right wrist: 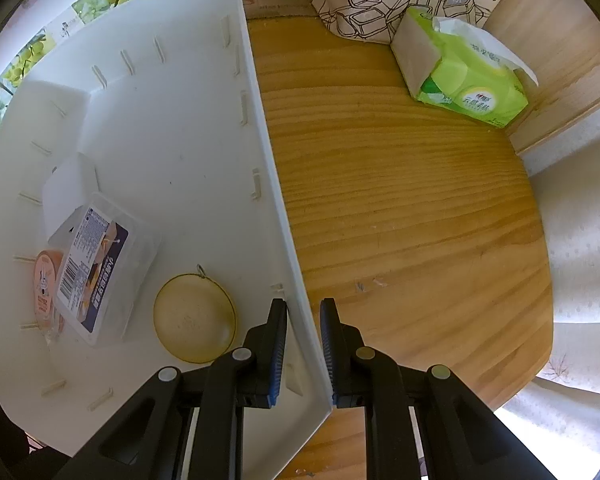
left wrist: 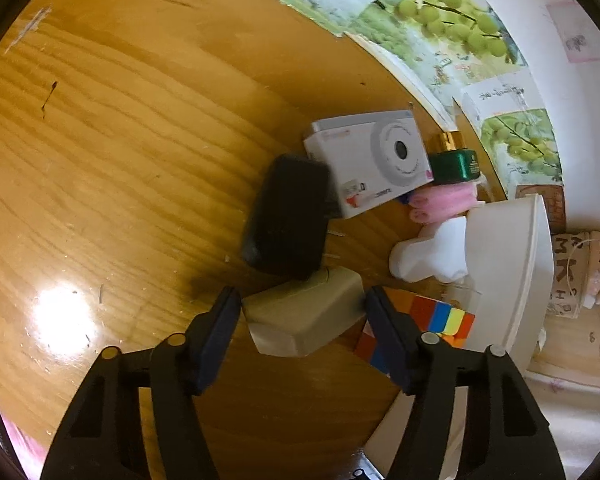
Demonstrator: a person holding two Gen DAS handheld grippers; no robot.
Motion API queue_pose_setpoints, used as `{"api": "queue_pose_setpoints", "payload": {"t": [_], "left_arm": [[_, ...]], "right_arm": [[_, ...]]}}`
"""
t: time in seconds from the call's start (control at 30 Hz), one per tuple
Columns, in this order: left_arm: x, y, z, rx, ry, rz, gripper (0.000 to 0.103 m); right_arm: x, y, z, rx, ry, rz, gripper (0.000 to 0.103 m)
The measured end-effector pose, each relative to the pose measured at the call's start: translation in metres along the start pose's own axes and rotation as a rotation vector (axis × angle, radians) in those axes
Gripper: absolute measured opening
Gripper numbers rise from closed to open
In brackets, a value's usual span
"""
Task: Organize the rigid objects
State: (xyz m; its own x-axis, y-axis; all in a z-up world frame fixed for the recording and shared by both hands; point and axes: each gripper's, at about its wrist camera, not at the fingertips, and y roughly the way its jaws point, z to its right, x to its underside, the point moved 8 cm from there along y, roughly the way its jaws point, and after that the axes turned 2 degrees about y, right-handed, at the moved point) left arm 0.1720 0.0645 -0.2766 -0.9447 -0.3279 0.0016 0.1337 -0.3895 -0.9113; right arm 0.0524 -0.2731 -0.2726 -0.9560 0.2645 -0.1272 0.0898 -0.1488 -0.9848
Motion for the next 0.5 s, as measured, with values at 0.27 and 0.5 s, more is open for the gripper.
{"api": "queue_pose_setpoints", "payload": {"t": [0.27,0.5], "left_arm": [[-0.002,-0.001,0.002,-0.004,0.004,0.013,0.064],[-0.002,-0.012,0.003,-0.008,0.039,0.039,0.058]], "right_arm": [[0.001,0.003,-0.002,-0.002,-0.003,-0.008,0.017],[0.000,0.003,-0.002,-0.021,-0.012,-0.009,0.017]]}}
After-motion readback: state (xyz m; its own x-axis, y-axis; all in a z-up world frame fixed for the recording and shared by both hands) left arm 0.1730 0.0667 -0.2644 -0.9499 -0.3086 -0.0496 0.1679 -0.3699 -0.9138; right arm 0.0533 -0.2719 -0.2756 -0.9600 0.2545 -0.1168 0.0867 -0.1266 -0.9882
